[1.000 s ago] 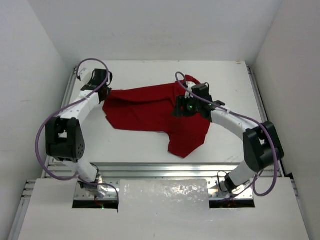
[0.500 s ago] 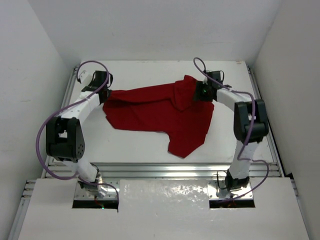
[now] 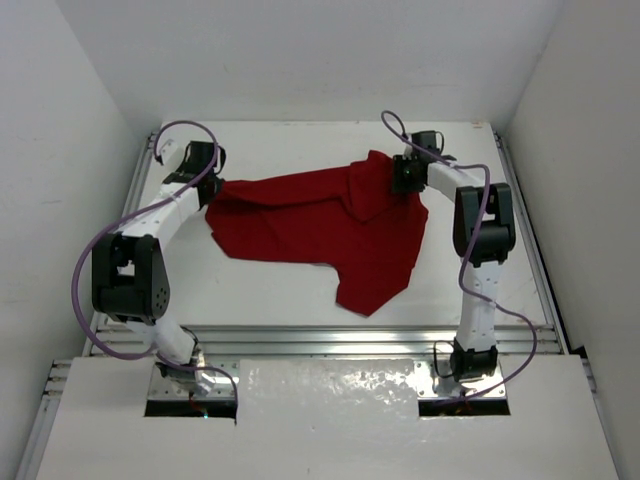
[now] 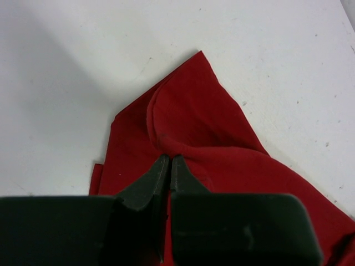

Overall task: Fold and stack the t-shirts
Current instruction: Flatten out the tshirt

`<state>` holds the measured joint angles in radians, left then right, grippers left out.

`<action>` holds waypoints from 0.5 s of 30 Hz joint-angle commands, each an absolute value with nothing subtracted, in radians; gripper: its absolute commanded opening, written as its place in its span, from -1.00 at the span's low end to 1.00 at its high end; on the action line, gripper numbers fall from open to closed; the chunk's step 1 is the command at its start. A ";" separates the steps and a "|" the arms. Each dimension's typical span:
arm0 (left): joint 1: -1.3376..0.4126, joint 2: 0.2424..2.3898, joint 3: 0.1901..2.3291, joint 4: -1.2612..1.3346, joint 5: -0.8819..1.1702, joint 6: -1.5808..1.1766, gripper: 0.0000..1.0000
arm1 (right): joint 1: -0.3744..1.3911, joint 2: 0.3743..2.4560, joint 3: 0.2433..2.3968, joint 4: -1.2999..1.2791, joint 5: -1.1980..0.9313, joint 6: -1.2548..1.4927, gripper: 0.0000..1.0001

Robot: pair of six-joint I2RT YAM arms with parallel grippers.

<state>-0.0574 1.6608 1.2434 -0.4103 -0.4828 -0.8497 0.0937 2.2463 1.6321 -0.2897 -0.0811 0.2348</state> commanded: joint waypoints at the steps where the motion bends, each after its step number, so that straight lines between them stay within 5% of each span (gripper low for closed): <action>1: -0.055 1.655 1.244 -0.377 -0.488 -0.841 -1.00 | 0.086 2.272 1.669 -0.291 -0.098 0.218 -0.16; 10: -0.057 1.655 1.252 -0.376 -0.477 -0.838 -1.00 | 0.084 2.223 1.603 -0.256 -0.120 0.224 -0.71; 12: -0.057 1.654 1.250 -0.376 -0.477 -0.835 -1.00 | 0.086 2.211 1.603 -0.264 -0.120 0.227 -1.00; 15: -0.060 1.658 1.273 -0.388 -0.479 -0.821 -1.00 | 0.086 2.154 1.579 -0.244 -0.092 0.248 -1.00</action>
<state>-0.0578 1.6608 1.2434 -0.4076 -0.4767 -0.8387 0.0883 2.2433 1.5997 -0.2619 -0.1108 0.2367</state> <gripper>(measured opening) 0.009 0.009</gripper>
